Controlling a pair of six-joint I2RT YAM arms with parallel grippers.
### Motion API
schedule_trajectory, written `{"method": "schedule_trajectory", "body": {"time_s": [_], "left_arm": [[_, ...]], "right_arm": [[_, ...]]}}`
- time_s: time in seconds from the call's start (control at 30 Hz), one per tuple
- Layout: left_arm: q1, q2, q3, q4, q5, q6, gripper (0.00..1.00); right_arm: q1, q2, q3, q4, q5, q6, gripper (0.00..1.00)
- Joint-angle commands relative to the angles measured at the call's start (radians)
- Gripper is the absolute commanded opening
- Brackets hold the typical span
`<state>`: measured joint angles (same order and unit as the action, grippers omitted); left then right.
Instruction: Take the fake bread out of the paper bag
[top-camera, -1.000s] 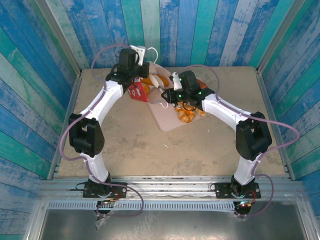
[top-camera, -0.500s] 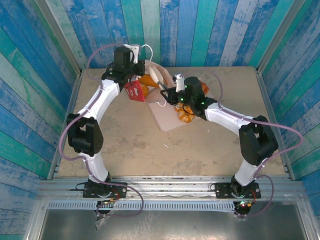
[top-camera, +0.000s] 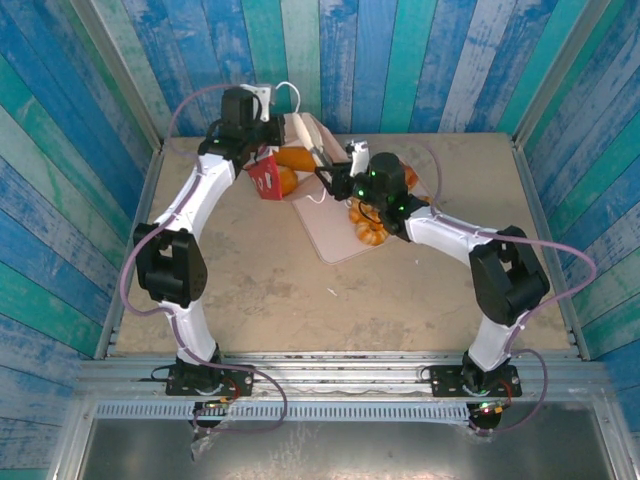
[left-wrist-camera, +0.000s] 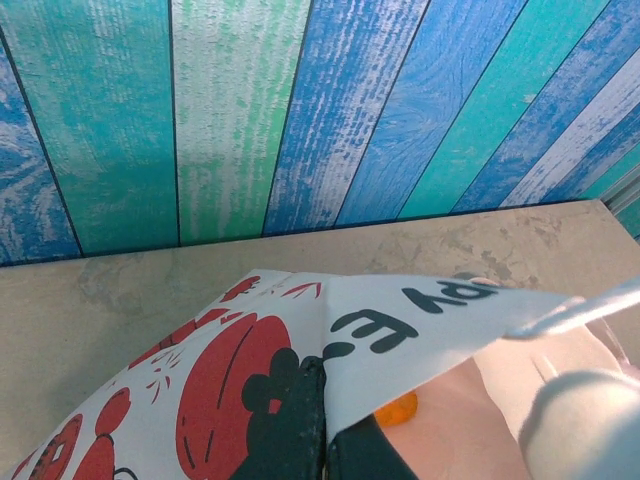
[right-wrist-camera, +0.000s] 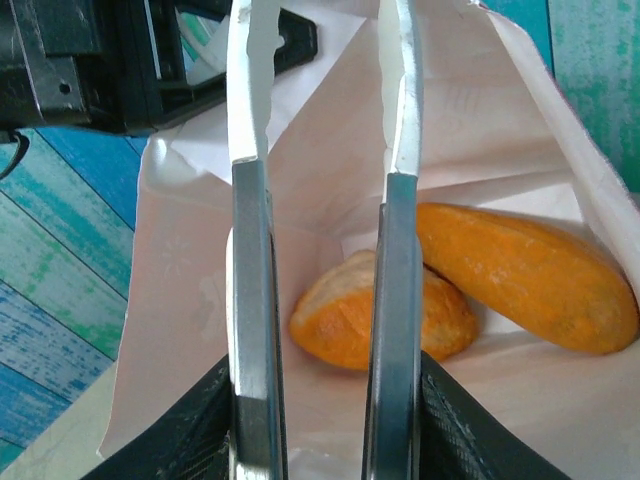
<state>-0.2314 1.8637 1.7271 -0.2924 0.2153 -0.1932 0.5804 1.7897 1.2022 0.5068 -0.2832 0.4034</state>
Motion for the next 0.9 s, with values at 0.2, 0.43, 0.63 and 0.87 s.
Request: {"method": "schedule_trajectory", "body": {"time_s": [0.2, 0.43, 0.63, 0.87], "left_arm": [[-0.003, 0.035, -0.013, -0.002, 0.058, 0.001, 0.00], [-0.003, 0.012, -0.069, 0.017, 0.068, 0.006, 0.00], [-0.003, 0.000, -0.086, 0.027, 0.059, -0.009, 0.00], [-0.003, 0.009, -0.066, 0.035, 0.067, -0.037, 0.00]], "right_arm": [[-0.001, 0.057, 0.133, 0.118, -0.039, 0.012, 0.46], [-0.017, 0.055, 0.170, 0.131, -0.041, 0.025, 0.47], [-0.027, 0.054, 0.174, 0.153, -0.072, 0.021, 0.46], [-0.028, 0.012, 0.093, 0.190, -0.086, 0.005, 0.47]]}}
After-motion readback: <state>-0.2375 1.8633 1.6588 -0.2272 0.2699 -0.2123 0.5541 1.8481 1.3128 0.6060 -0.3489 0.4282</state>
